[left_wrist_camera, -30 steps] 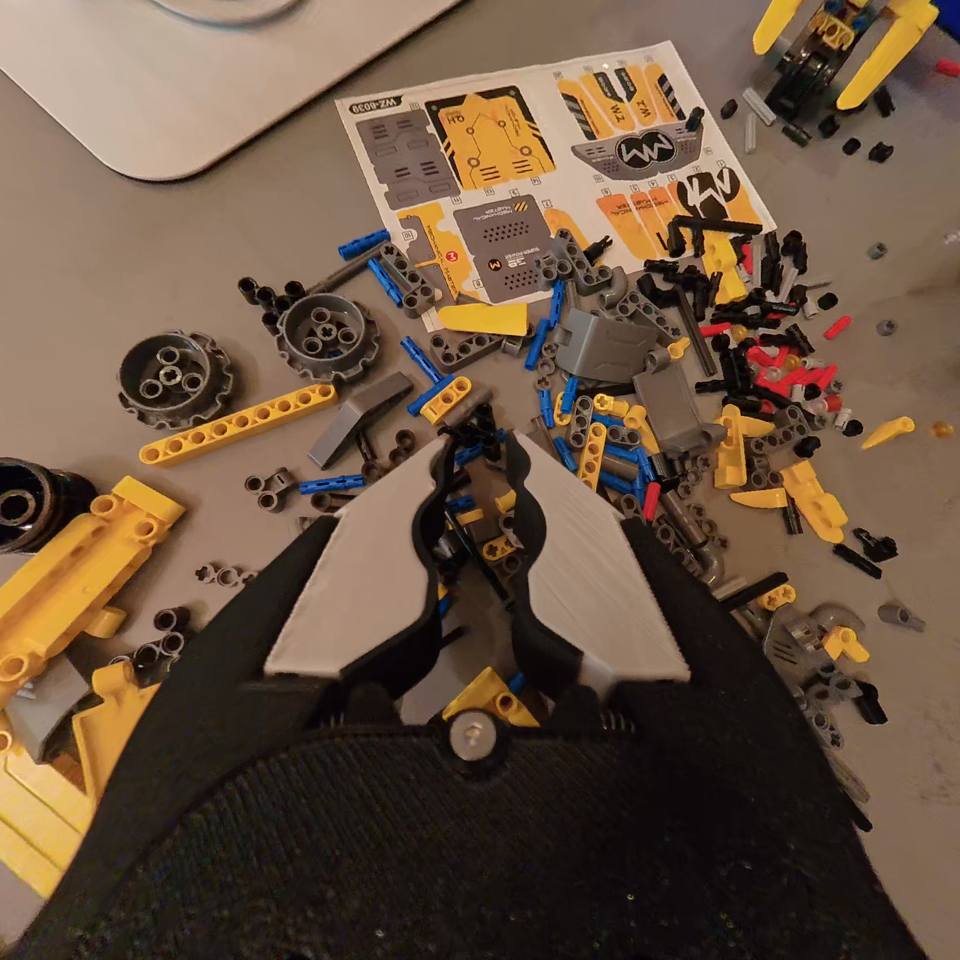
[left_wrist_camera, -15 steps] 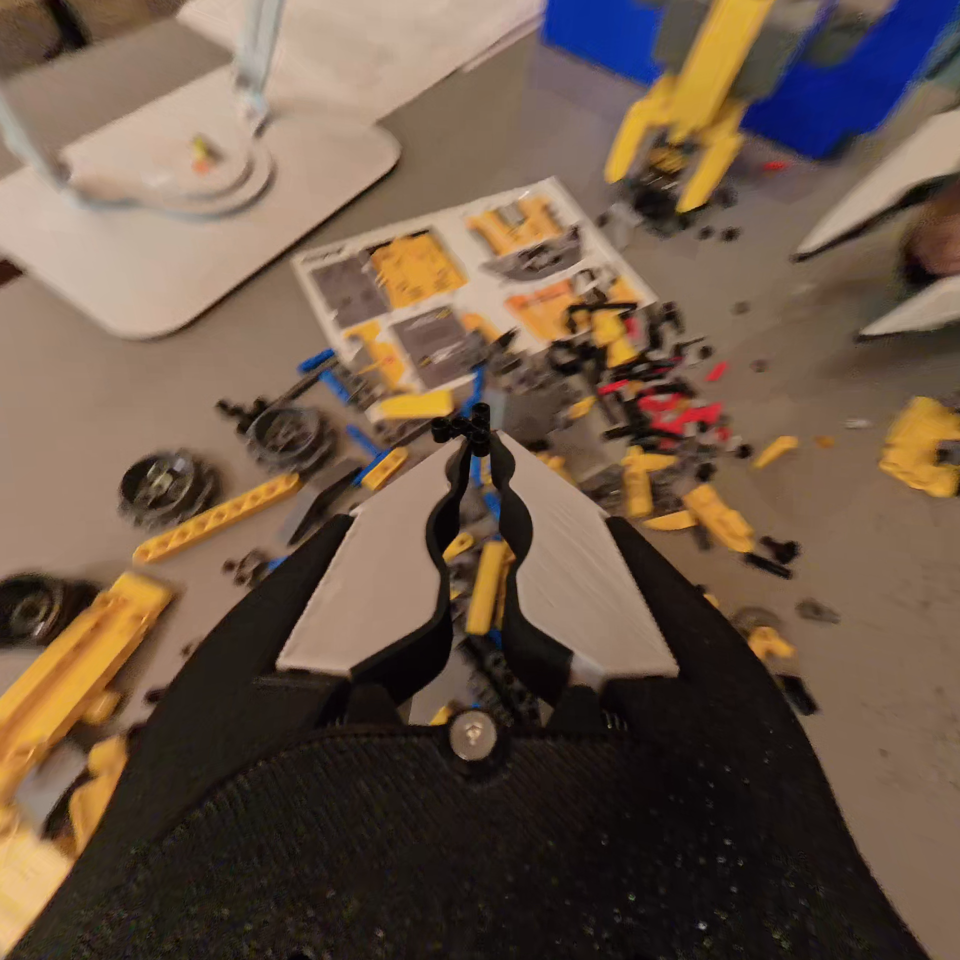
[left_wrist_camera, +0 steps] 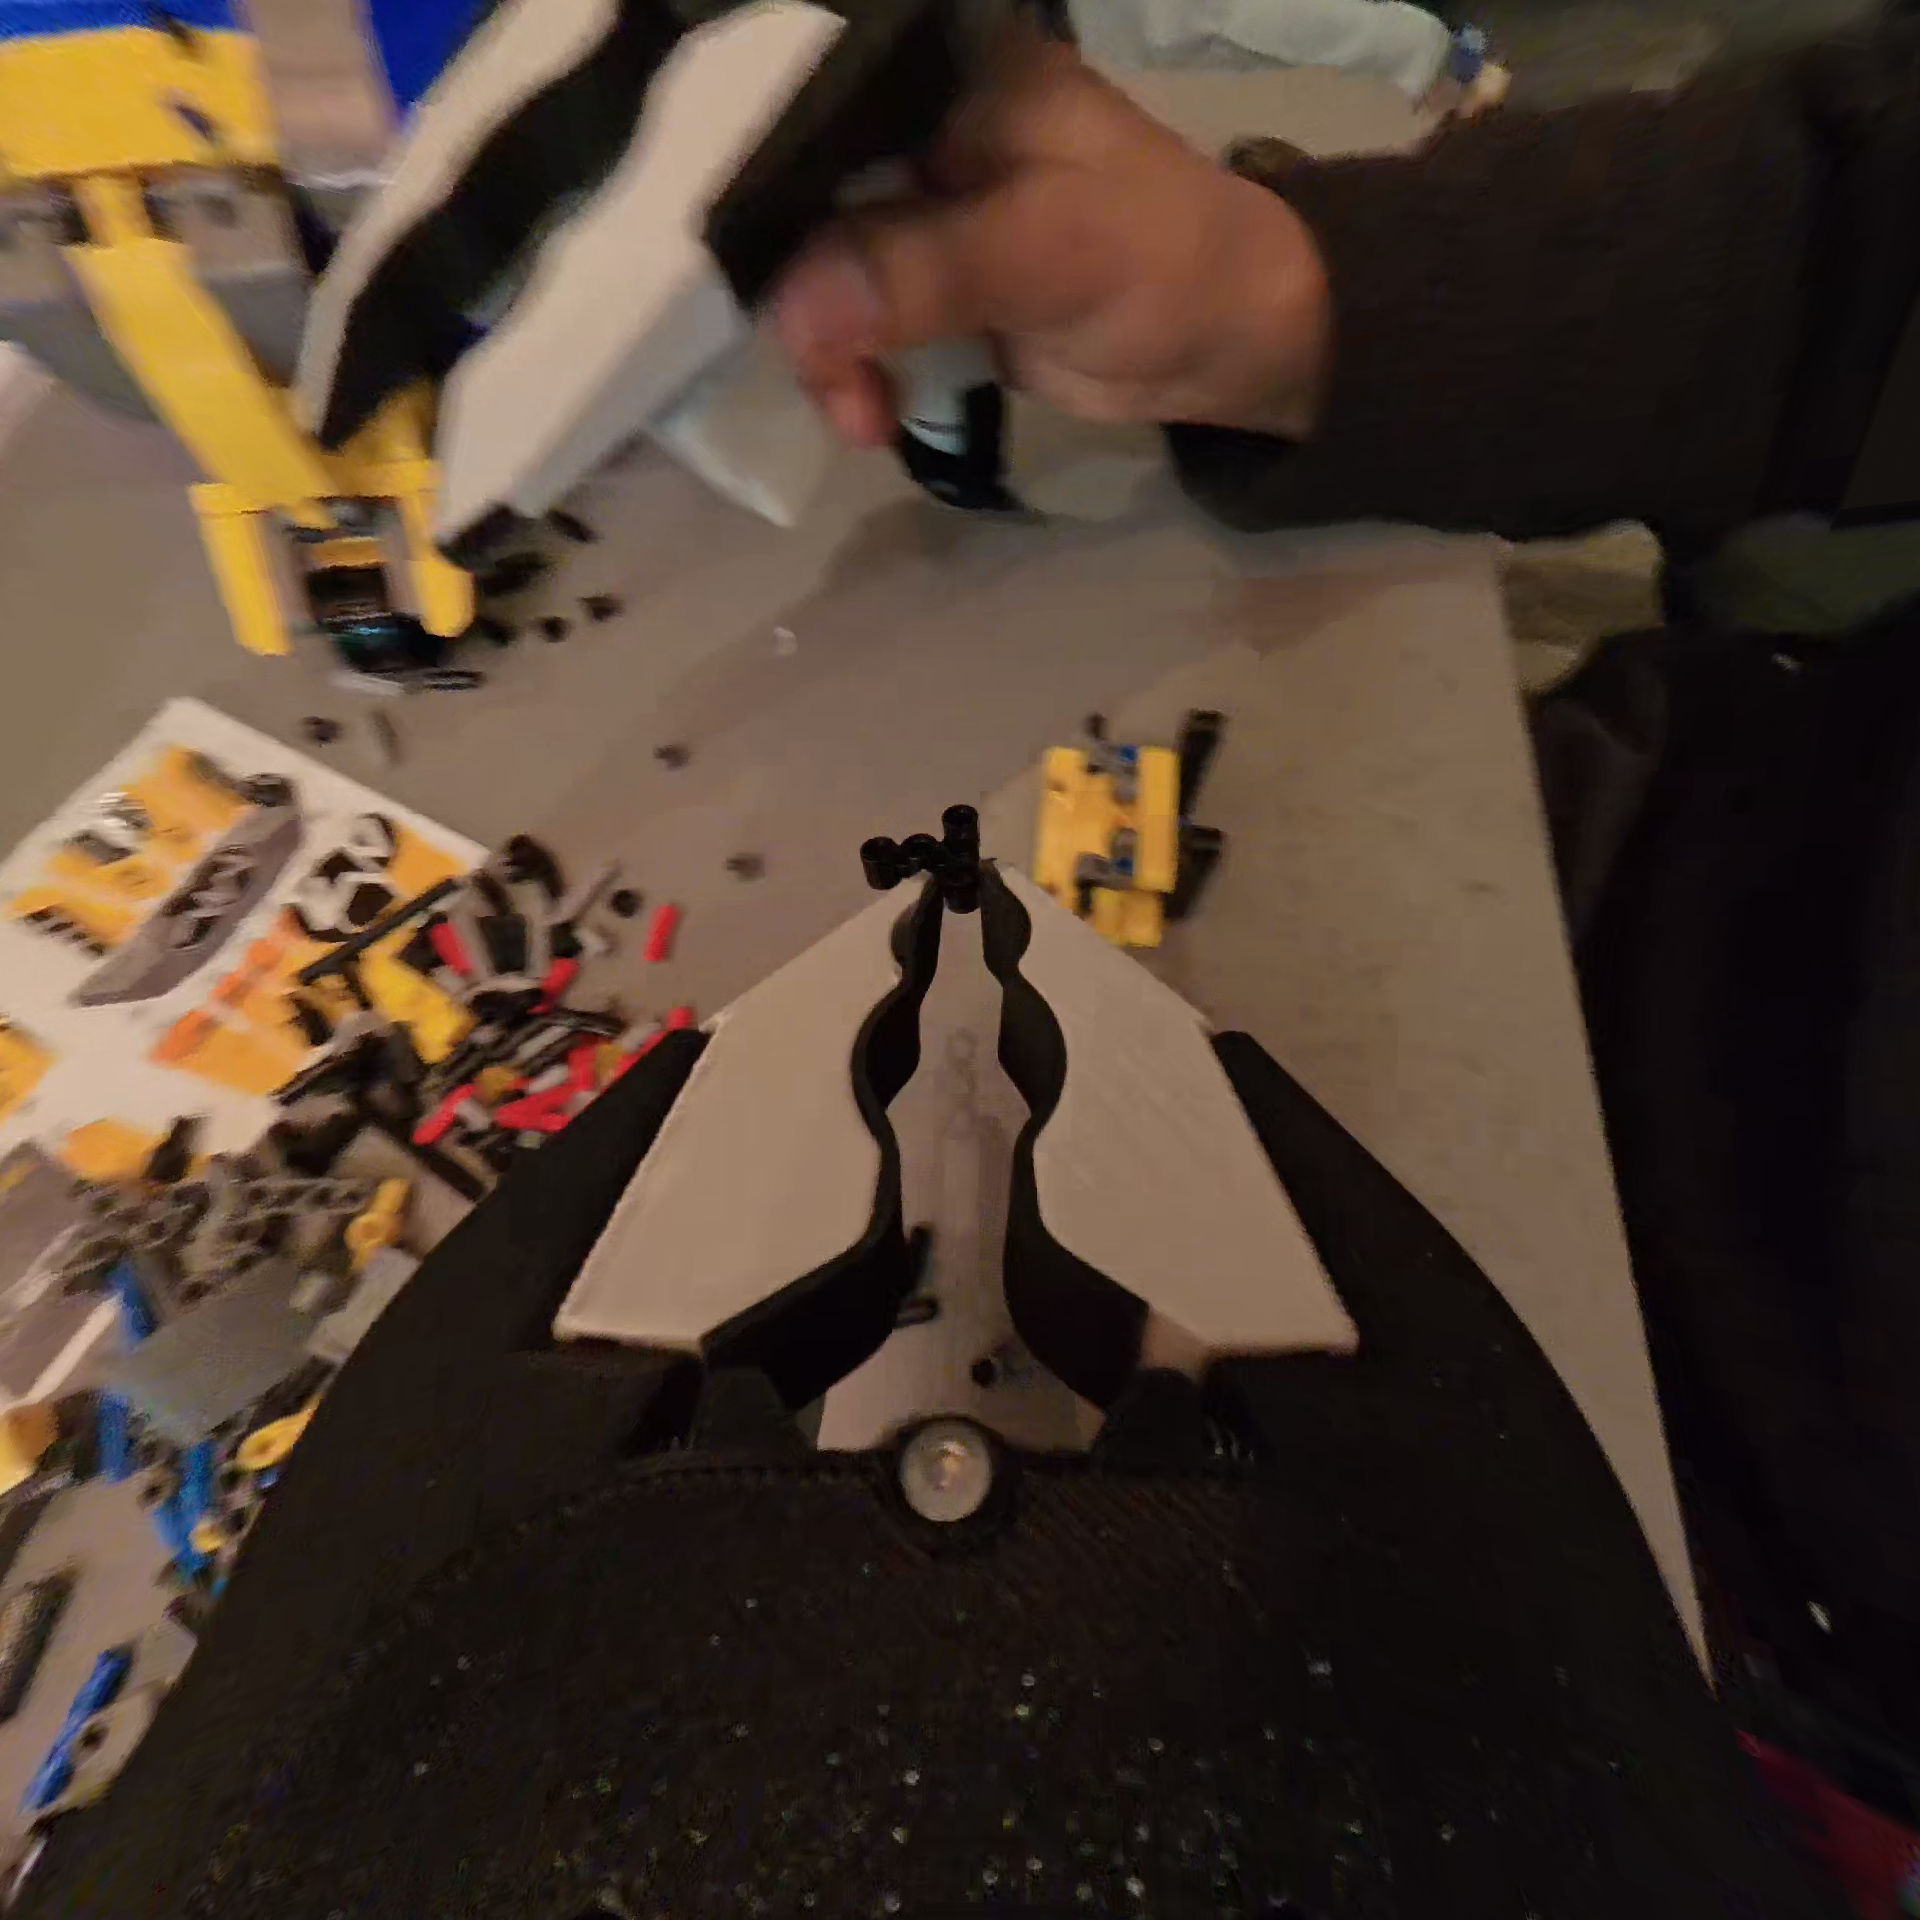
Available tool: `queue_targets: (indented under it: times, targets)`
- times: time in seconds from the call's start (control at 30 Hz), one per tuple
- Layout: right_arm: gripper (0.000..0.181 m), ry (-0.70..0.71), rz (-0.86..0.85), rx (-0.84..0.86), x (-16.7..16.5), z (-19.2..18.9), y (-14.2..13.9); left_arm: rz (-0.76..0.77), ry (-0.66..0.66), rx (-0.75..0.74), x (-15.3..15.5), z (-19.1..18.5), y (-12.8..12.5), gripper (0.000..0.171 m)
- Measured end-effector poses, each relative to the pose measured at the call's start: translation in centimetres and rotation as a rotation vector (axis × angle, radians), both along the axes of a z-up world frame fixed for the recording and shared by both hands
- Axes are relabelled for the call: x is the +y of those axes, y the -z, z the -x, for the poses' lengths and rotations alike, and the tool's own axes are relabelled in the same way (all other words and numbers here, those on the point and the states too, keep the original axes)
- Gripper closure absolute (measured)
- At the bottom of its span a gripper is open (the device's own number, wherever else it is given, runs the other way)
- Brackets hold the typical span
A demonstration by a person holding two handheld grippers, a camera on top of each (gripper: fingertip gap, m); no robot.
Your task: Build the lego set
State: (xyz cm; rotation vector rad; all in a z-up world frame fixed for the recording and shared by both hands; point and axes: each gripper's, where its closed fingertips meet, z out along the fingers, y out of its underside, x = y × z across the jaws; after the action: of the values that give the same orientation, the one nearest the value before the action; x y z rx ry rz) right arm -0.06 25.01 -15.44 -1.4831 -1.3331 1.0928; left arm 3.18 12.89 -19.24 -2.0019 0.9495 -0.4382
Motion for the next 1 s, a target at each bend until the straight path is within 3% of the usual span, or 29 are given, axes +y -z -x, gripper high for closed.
queue_targets:
  times: [0.27,0.43,0.73,1.0]
  targets:
    - [0.131,-0.007,-0.008,0.002,-0.3,0.1,0.0,0.203,0.267,-0.030,-6.0,-2.0,2.7,0.166]
    - [0.129,-0.006,-0.003,0.030,-0.2,0.0,-0.5,0.315,0.263,0.068,-6.6,-1.8,5.7,0.166]
    - [0.123,0.012,-0.009,0.068,0.1,-0.2,-1.2,0.317,0.280,-0.007,-6.9,-2.1,4.7,0.148]
    - [0.122,0.007,-0.044,0.076,-0.2,-0.2,-1.6,0.384,0.303,-0.010,-7.6,-2.4,5.4,0.155]
